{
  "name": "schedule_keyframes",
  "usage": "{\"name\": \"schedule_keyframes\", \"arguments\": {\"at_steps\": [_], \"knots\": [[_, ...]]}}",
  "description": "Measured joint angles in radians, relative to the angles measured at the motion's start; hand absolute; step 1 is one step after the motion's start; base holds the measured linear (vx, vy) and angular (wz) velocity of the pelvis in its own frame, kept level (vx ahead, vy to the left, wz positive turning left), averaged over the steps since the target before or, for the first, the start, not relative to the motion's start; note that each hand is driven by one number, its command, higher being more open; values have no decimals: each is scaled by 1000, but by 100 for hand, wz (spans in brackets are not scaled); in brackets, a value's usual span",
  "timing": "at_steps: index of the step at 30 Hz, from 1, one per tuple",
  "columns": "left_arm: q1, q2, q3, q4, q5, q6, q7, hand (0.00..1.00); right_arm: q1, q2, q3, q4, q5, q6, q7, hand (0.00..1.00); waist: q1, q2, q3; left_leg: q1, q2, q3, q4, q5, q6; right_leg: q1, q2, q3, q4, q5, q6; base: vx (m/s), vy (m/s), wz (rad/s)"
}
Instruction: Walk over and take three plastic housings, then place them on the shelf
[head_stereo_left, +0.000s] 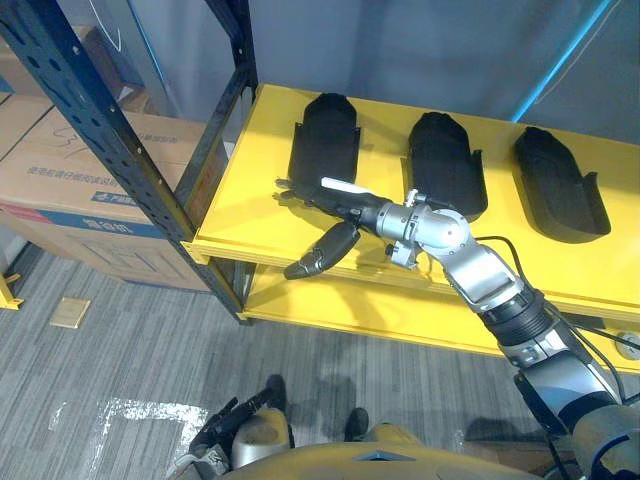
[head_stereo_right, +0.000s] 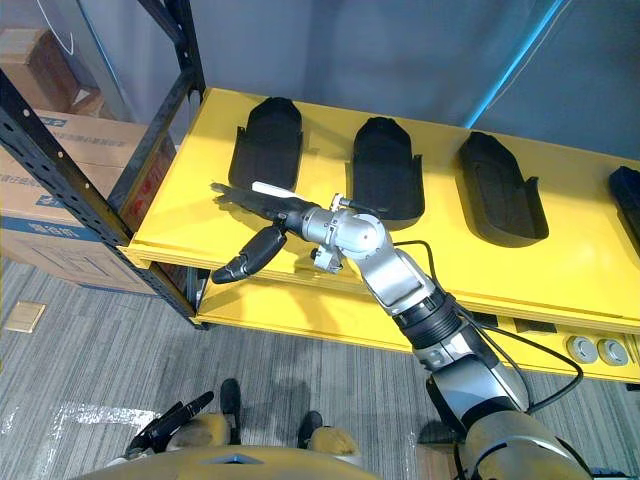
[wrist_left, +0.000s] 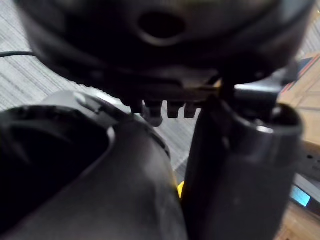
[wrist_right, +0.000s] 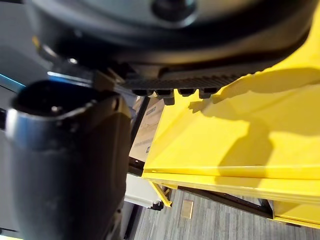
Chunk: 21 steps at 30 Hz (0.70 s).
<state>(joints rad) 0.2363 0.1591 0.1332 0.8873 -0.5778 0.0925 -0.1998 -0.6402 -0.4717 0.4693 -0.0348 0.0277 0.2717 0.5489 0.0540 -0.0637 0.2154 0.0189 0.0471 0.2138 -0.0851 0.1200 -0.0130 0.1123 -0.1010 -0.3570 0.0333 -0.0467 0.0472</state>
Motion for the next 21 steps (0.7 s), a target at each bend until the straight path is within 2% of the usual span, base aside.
{"name": "schedule_keyframes", "arguments": {"at_steps": [8, 13, 21], "knots": [[0, -1, 0, 8, 1, 0, 0, 100, 1, 6, 0, 1, 38, -6, -8, 100, 0, 7, -9, 7, 1, 4, 0, 0, 0, 4, 0, 5, 0, 1, 1, 0, 0, 0], [5, -1, 0, 9, 1, 0, 0, 100, 1, 6, -5, 1, 53, -46, -33, 100, -1, 4, -19, 8, 2, 7, -1, 0, 0, 5, 1, 7, -1, 2, 1, 0, 0, 0], [5, -2, 0, 16, 0, -3, 0, 100, 1, 10, -93, -41, 55, -149, -201, 100, -1, 3, -19, 12, 2, 11, 0, 0, 0, 8, 1, 9, -2, 4, 1, 0, 0, 0]]}}
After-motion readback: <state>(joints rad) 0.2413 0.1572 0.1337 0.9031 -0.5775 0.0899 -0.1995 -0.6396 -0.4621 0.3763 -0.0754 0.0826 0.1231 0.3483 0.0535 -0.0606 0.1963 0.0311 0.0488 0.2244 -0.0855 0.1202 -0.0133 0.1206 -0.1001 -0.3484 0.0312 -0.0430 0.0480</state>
